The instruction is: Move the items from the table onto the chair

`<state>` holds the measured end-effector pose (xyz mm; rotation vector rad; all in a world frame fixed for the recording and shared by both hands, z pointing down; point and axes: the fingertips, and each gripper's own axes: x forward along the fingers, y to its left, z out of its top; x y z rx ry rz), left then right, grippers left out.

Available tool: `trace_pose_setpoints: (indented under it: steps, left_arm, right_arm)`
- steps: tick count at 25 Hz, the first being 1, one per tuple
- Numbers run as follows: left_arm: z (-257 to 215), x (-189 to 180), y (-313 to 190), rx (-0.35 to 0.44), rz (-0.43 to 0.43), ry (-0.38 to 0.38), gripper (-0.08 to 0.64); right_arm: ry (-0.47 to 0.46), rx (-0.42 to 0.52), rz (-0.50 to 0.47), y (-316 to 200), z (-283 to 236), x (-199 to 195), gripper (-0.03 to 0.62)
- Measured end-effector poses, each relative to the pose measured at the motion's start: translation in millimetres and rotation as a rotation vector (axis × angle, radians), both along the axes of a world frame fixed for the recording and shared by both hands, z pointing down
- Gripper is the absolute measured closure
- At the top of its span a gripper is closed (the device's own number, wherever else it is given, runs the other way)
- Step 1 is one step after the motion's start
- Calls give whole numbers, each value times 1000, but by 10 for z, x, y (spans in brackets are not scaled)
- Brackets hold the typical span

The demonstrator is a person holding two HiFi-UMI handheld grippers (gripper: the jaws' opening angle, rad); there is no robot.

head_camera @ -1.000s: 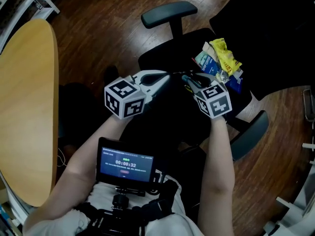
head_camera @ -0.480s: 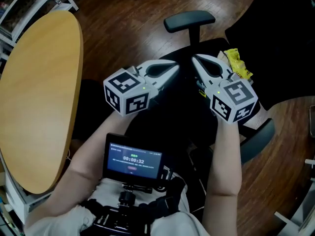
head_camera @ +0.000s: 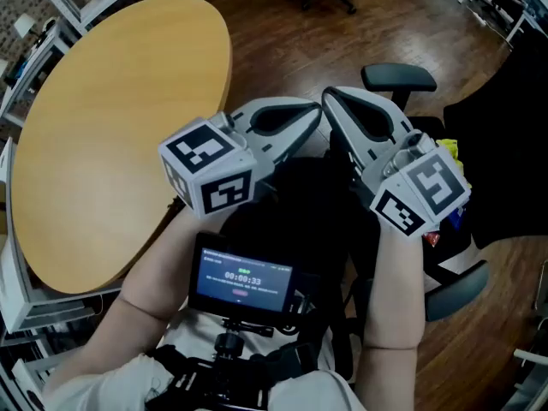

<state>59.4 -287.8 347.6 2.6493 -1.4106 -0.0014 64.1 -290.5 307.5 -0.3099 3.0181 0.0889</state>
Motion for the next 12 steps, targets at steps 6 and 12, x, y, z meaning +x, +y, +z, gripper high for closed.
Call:
trace_pose_setpoints:
  steps: [6,12]
  left_arm:
    - [-3,210,52,-35,142,36,552]
    - [167,41,44,-68,83,32,552]
  right_arm:
    - [27,-89,138,44,74,220,592]
    - [38,-130,125,-42,249,173,592]
